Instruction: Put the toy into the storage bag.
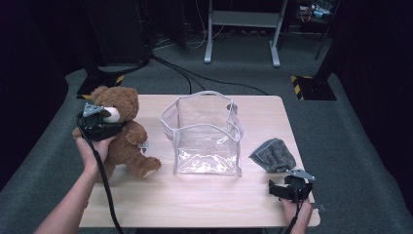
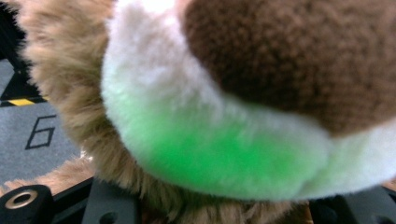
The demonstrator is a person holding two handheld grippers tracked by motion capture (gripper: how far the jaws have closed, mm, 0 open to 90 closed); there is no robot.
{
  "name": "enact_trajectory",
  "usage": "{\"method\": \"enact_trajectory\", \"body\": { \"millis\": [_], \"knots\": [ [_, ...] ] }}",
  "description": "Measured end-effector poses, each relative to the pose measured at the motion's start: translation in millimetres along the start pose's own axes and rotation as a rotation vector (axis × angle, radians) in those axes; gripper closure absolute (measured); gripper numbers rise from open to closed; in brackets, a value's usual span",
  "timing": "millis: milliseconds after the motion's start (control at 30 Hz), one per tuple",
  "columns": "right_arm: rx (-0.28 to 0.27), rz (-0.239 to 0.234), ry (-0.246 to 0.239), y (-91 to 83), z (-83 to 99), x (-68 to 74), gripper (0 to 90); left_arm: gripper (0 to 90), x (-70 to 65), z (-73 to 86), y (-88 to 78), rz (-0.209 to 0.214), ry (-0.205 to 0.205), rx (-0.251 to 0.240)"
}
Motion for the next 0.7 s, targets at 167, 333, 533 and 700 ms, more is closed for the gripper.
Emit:
{"method": "enact_trajectory", "body": {
  "millis": [167,333,533,700],
  "knots": [
    [0.000,0.000,0.000,0.0,0.0,0.0,0.2,46.0,-0.9,-14.8,1.8,-0.019,0.009,-0.015],
    [0.000,-0.001,0.000,0.0,0.0,0.0,0.2,45.9,-3.2,-29.6,2.4,-0.030,0.015,-0.038],
    [0.000,-0.001,0.000,0.1,-0.1,0.0,0.2,45.9,-3.8,-46.2,1.4,-0.044,0.021,-0.061],
    [0.000,-0.001,0.000,0.0,-0.1,0.0,0.2,46.0,-3.9,-61.6,-0.6,-0.060,0.021,-0.082]
  ]
}}
Point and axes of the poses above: each handheld gripper's, and its own axes: y roughly forward along the jaws, z roughly out of its underside, x roughly to its left, the point moved 4 cm from there along y, roughly forward along the jaws, and after that the axes turned 10 degrees about -y, right-handed, at the moved point
